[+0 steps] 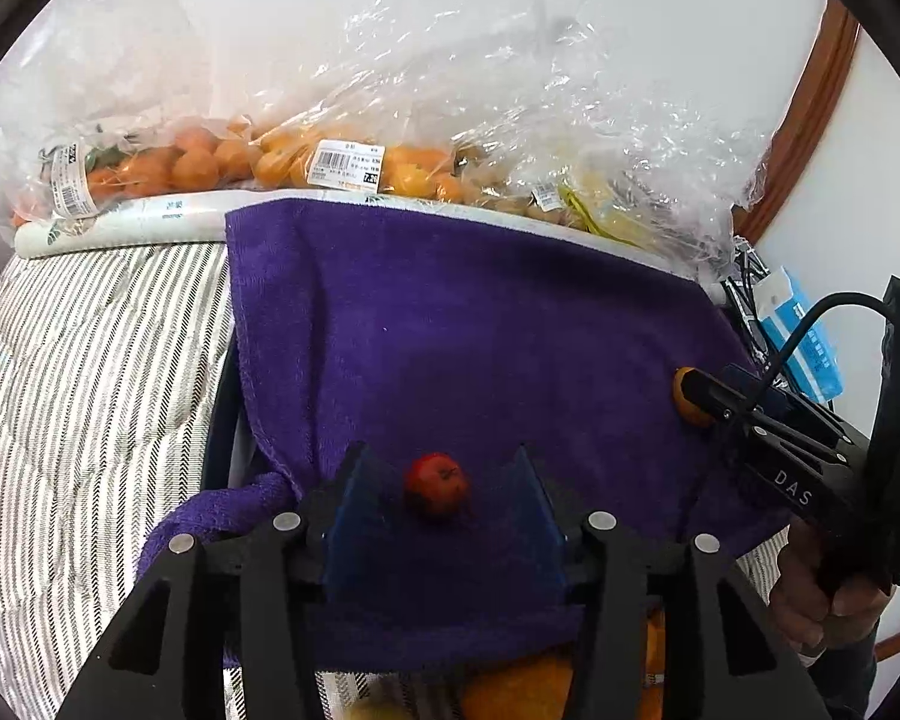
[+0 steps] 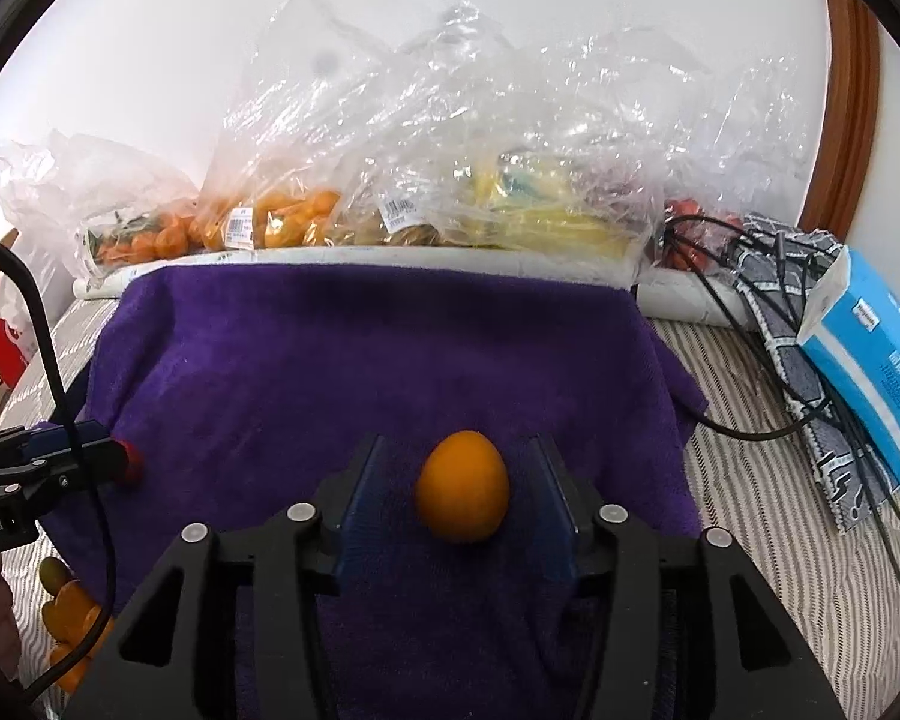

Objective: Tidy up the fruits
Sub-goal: 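Lower both fruits onto the purple towel and open both tools, then withdraw both tools from the towel toward the remaining fruit pile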

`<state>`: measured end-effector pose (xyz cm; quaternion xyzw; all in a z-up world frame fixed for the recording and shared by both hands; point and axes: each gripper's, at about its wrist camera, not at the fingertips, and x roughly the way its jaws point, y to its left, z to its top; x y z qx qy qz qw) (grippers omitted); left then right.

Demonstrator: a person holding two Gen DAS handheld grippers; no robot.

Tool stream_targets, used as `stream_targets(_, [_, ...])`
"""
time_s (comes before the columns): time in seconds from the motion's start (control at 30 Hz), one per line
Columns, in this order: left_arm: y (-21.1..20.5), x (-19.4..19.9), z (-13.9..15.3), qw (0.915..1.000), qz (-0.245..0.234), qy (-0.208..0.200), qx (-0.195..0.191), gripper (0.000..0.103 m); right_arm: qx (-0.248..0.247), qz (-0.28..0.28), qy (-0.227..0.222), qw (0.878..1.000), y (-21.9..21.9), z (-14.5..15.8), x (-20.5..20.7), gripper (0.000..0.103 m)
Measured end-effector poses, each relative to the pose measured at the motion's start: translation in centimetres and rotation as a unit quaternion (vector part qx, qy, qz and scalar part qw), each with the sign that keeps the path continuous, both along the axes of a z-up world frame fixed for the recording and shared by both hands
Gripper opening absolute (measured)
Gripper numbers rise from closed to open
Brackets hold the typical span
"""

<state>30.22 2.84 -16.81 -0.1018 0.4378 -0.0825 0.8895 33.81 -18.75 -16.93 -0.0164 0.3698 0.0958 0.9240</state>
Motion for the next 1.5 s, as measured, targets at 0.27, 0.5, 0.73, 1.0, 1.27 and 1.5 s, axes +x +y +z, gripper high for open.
stream_targets(0.27, [-0.1,-1.1,1.8,0.9996,-0.002,-0.027,-0.006,0.047,0.008,-0.013,-0.012,1.000,0.0,2.6,-1.1,0.061])
stream_targets(0.5, [-0.4,-2.4,3.6,0.9982,-0.004,-0.054,0.027,0.047,0.029,-0.027,-0.027,0.999,-0.9,4.8,-3.7,0.061])
stream_targets(0.73, [-1.1,-4.6,5.7,0.9967,-0.013,-0.073,0.033,0.047,0.021,-0.044,-0.050,0.998,-1.5,6.9,-7.2,0.061])
stream_targets(1.0, [0.2,-8.1,7.3,0.9975,0.000,-0.071,0.000,0.047,0.039,-0.047,-0.030,0.998,-2.1,7.8,-10.6,0.061])
stream_targets(1.27, [0.5,-12.0,8.8,0.9978,0.013,-0.064,0.007,0.046,0.044,-0.021,-0.049,0.998,-1.6,9.2,-15.1,0.061])
stream_targets(1.5, [0.9,-14.5,9.4,0.9967,0.026,-0.077,0.007,0.046,0.054,0.003,-0.054,0.997,-0.7,9.8,-17.7,0.061])
